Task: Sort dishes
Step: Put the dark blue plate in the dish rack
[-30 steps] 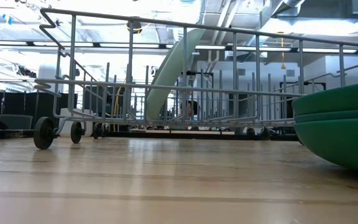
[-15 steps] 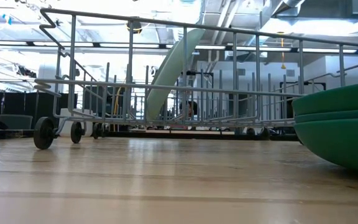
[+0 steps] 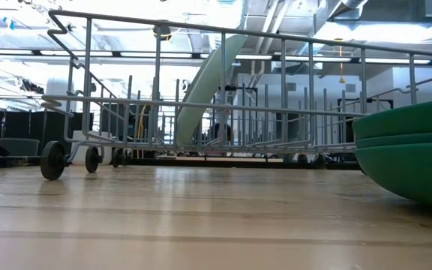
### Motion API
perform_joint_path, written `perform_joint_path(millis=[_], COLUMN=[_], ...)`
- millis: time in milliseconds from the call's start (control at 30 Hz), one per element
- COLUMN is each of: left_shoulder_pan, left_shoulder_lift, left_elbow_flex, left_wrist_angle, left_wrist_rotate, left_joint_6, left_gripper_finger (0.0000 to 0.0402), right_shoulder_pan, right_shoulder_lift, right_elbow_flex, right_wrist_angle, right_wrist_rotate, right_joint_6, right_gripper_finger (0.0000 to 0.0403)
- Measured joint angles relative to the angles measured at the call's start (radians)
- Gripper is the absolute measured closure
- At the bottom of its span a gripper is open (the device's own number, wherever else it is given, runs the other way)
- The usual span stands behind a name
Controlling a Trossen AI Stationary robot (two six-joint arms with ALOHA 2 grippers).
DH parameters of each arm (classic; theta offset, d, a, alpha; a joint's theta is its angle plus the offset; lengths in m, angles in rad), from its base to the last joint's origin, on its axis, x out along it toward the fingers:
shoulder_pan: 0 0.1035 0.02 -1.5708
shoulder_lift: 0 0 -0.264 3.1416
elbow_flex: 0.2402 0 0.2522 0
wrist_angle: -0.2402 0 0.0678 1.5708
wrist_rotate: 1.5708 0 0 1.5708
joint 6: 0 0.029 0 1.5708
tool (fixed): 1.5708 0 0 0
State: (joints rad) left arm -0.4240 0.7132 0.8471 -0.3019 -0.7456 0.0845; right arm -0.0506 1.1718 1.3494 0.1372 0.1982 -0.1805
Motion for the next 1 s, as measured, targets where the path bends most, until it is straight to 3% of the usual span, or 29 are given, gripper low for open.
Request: perform_joint_path(millis=[300,500,633,1000], left_shoulder_pan=[0.000,0.000,0.000,0.000], left_shoulder_lift=[0.000,0.000,0.000,0.000], left_elbow_flex=[0.000,0.000,0.000,0.000], left_wrist_angle=[0.003,0.005,0.005,0.005], left_wrist_rotate=[0.000,0.000,0.000,0.000], left_joint_6=[-0.002,-0.012,-0.013,-0.014], left_gripper_finger=[0.0222,0.0222,0.0222,0.0222], right_shoulder_pan=[0.128,0.178,0.195,0.193], right_shoulder_lift=[-0.058,-0.054,-0.054,-0.053], right_elbow_flex=[0.000,0.000,0.000,0.000], right_wrist_angle=[-0.103,-0.198,-0.345,-0.682], right_wrist_rotate=[0.498,0.756,0.825,0.844], right_joint_6=[-0.195,-0.252,-0.161,0.143], right_gripper_finger=[0.0398,0.0398,0.0398,0.0398])
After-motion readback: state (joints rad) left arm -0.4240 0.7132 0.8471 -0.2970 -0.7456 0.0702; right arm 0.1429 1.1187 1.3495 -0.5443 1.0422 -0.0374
